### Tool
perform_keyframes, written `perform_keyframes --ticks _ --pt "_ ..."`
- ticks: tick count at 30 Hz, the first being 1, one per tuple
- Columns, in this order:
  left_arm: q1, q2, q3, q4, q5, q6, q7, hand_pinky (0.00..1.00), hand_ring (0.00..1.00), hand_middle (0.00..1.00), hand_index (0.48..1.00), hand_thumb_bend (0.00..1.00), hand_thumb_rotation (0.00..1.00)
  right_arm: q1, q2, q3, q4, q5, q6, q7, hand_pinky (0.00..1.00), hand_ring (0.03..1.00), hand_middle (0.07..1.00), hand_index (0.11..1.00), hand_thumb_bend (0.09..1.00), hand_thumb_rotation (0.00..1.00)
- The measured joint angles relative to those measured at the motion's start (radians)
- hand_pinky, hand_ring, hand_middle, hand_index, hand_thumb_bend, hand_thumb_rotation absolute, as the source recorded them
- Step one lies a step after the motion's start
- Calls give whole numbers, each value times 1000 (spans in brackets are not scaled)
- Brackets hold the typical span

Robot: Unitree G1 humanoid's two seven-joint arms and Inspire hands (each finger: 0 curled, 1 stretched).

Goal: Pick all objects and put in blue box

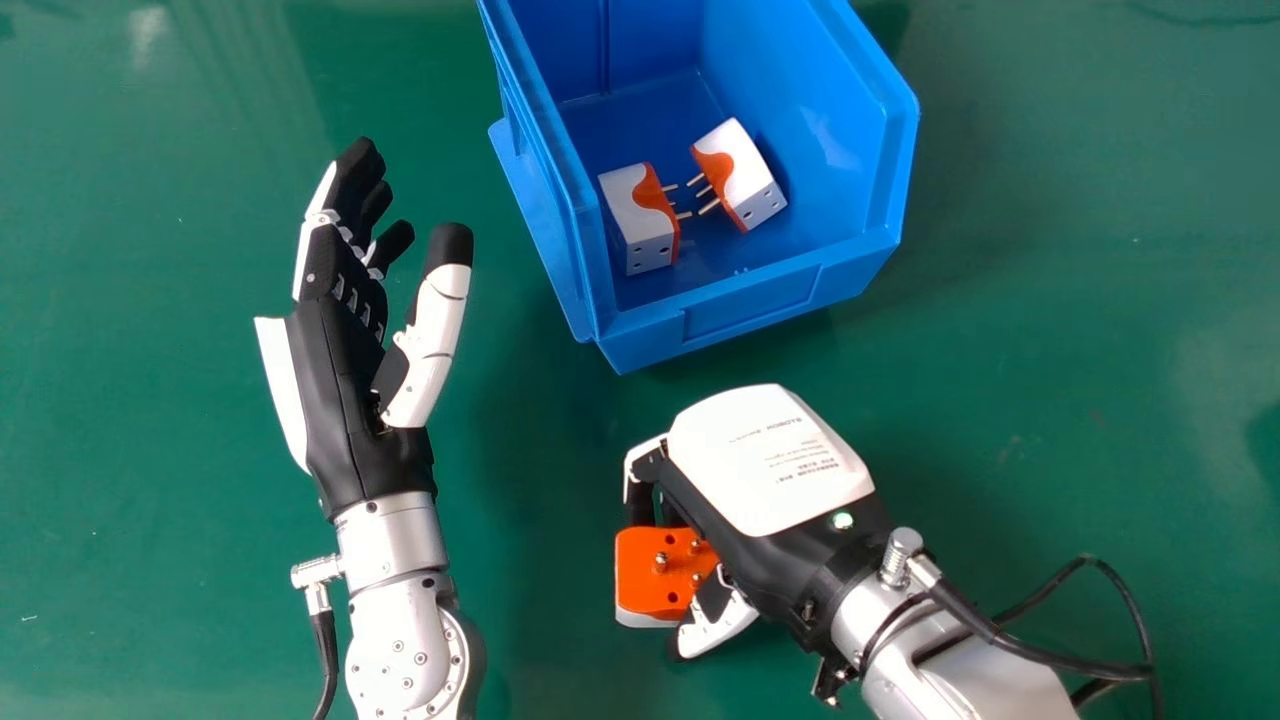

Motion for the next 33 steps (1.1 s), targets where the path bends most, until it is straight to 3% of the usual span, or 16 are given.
perform_keyframes --ticks 21,29,33 --pt "1 0 1 0 -1 0 -1 821 875 874 825 720 526 49 -1 -12 40 52 -41 -195 116 217 444 479 526 0" --pt "5 0 0 0 -2 0 -1 822 875 874 826 717 523 49 -4 -12 41 62 -40 -191 129 225 454 477 525 0" --pt "6 0 0 0 -2 0 -1 823 876 874 826 716 522 49 -5 -13 41 66 -40 -191 144 284 467 486 521 0"
